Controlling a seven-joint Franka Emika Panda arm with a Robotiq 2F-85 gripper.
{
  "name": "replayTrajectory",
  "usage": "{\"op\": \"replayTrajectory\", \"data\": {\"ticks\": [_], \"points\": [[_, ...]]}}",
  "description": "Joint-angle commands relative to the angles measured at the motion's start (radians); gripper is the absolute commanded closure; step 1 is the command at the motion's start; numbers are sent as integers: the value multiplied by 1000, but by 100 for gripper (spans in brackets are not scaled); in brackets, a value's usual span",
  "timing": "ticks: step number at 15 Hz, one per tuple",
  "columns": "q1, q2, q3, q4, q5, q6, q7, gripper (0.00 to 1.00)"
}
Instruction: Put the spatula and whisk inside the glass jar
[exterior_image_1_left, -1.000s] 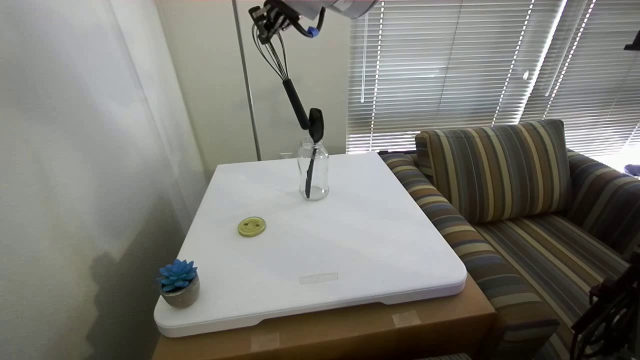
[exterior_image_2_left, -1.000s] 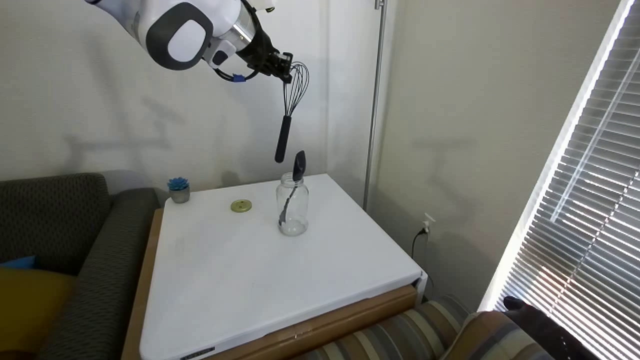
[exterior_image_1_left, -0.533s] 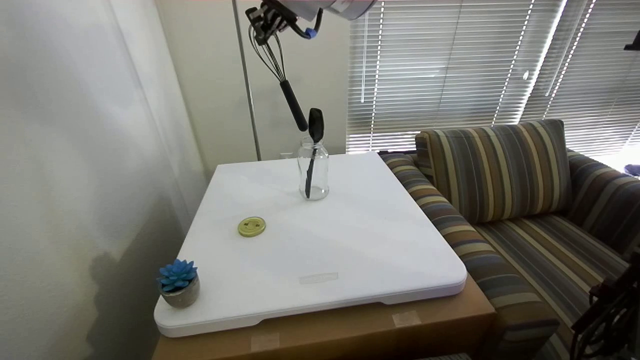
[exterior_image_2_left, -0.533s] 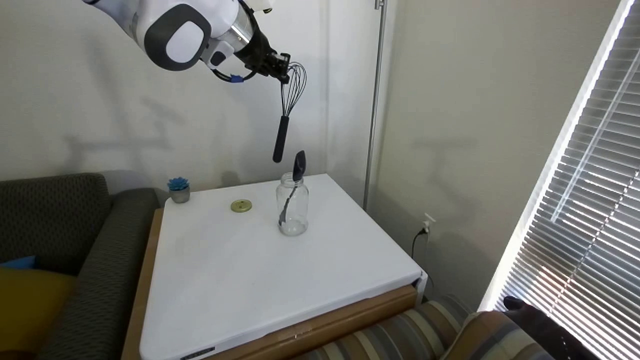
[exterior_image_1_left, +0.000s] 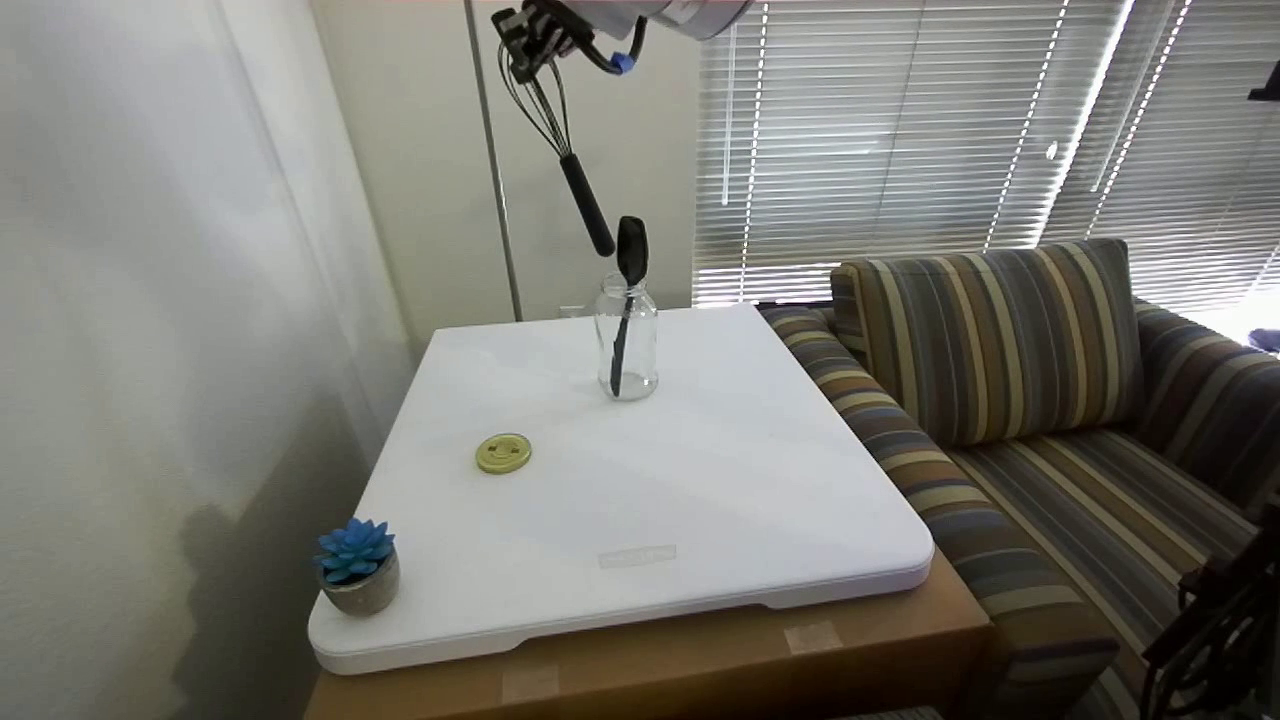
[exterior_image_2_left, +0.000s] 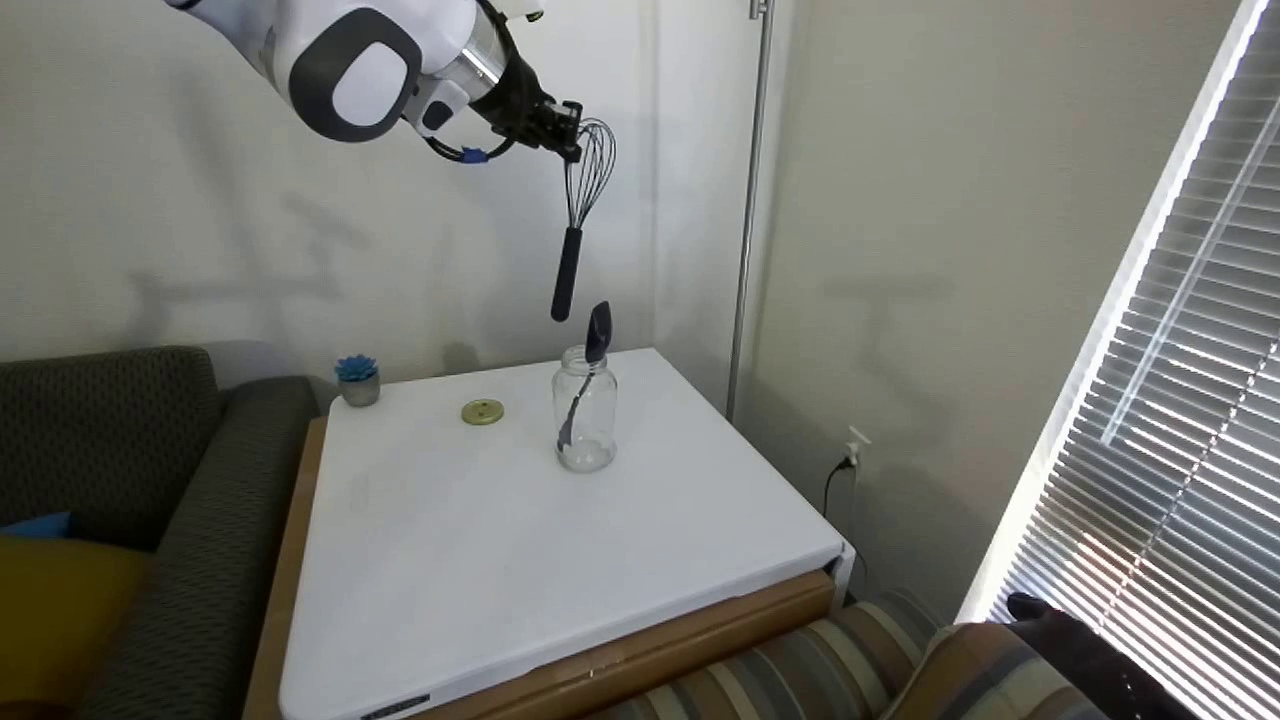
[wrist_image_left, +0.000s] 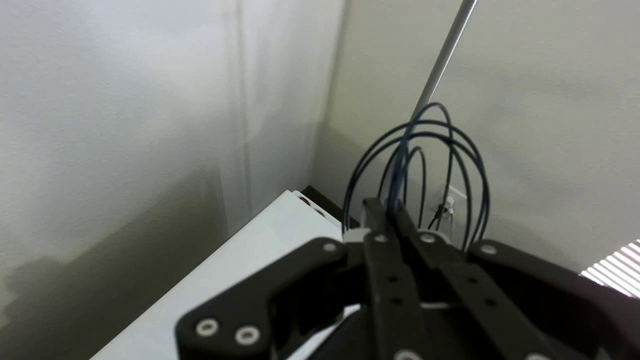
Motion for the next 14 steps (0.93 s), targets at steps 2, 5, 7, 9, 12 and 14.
{"op": "replayTrajectory", "data": {"ticks": [2,5,7,9,12,14], "points": [[-12,14,3,14,-4,47,-18,99],[-10,14,-1,11,-5,51,-12,99],[-11,13,3,11,-3,50,-13,99],[-13,12,6,12,-2,49,-14,99],[-12,10,4,10,-2,45,-12,99],[-11,7,4,7,-1,37,-9,99]]}}
